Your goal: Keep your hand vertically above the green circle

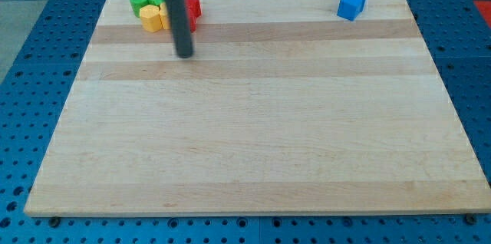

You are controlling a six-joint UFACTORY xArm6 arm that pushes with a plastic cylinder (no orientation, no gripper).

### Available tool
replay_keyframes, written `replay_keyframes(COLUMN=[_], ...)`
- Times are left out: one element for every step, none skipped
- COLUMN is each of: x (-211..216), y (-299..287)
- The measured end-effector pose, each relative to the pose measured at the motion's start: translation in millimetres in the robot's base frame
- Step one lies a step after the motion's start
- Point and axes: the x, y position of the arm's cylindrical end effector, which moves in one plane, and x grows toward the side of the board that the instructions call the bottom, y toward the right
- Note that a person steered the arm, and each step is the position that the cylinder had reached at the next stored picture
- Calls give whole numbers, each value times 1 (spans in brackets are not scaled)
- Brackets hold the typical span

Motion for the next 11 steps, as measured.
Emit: replay_keyframes(x=[-1,-18,-42,-82,-125,-157,-158,-158,-157,-158,-158], y=[-80,-137,-149,-147,-137,-128,-117,-95,-83,-74,-62])
